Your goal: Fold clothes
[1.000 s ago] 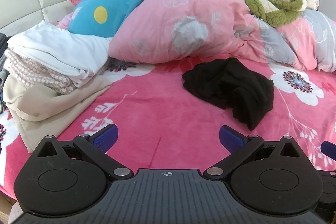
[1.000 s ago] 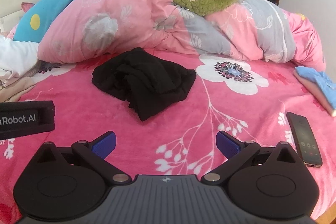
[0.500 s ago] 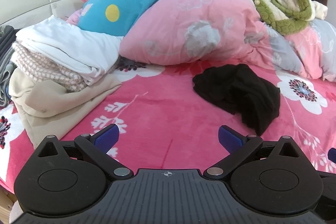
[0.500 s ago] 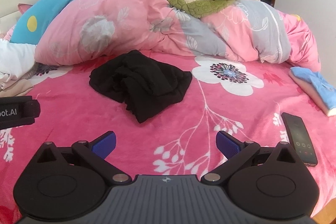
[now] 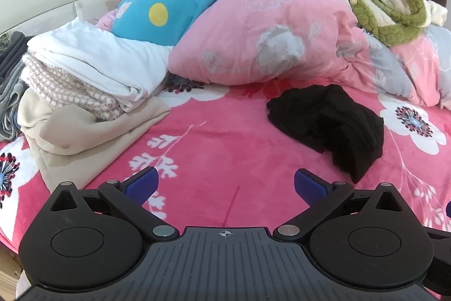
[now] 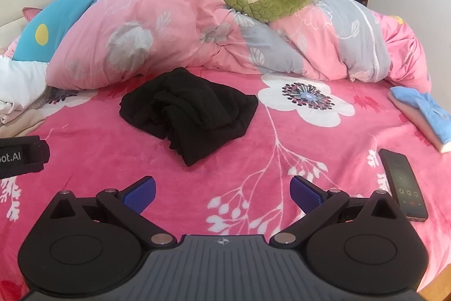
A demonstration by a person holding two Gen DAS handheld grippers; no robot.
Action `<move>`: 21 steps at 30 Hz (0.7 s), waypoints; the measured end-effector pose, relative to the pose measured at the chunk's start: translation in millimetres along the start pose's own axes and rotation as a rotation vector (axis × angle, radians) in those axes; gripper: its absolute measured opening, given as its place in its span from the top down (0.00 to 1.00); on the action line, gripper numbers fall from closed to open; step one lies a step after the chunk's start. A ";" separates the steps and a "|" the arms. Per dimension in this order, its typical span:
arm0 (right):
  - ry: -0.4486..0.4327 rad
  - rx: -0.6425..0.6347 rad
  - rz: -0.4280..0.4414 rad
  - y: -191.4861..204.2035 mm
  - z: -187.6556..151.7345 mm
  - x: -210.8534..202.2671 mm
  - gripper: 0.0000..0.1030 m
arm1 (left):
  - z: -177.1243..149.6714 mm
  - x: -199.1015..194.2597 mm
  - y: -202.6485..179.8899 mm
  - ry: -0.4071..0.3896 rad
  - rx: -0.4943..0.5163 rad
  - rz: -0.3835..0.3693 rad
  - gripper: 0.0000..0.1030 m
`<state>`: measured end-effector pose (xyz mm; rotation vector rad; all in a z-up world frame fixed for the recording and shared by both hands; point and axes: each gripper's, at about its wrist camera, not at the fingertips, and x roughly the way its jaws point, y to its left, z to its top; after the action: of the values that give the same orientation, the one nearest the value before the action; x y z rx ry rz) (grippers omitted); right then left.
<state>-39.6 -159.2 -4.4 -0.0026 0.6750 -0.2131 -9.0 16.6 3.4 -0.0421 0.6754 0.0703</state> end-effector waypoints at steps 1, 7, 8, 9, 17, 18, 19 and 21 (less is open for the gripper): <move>0.000 -0.001 0.000 0.1 0.0 0.0 0.00 | 0.3 0.0 0.0 0.000 -0.001 0.001 0.00; -0.001 0.003 0.001 -1.5 0.1 0.8 0.00 | 0.4 0.9 -0.3 0.003 0.002 0.006 0.00; -0.002 0.004 0.001 -1.2 -0.1 0.7 0.00 | 0.4 0.9 -0.2 0.002 0.003 0.006 0.00; -0.003 0.004 0.001 -1.1 -0.2 0.8 0.00 | 0.4 0.9 -0.1 0.001 0.004 0.005 0.00; -0.003 0.002 0.001 -1.3 0.1 2.0 0.00 | -0.2 2.3 -2.4 0.002 0.009 0.012 0.00; -0.003 0.002 0.001 -1.5 0.2 2.3 0.00 | -0.2 2.5 -2.7 0.003 0.009 0.013 0.00; -0.003 0.003 0.001 -1.4 0.4 2.2 0.00 | -0.2 2.8 -3.0 0.002 0.009 0.015 0.00; -0.003 0.003 0.001 -1.2 0.6 2.3 0.00 | 0.2 3.2 -3.1 0.002 0.009 0.017 0.00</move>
<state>-37.7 -160.9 -5.3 0.0003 0.6713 -0.2134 -6.2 13.7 1.6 -0.0277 0.6780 0.0836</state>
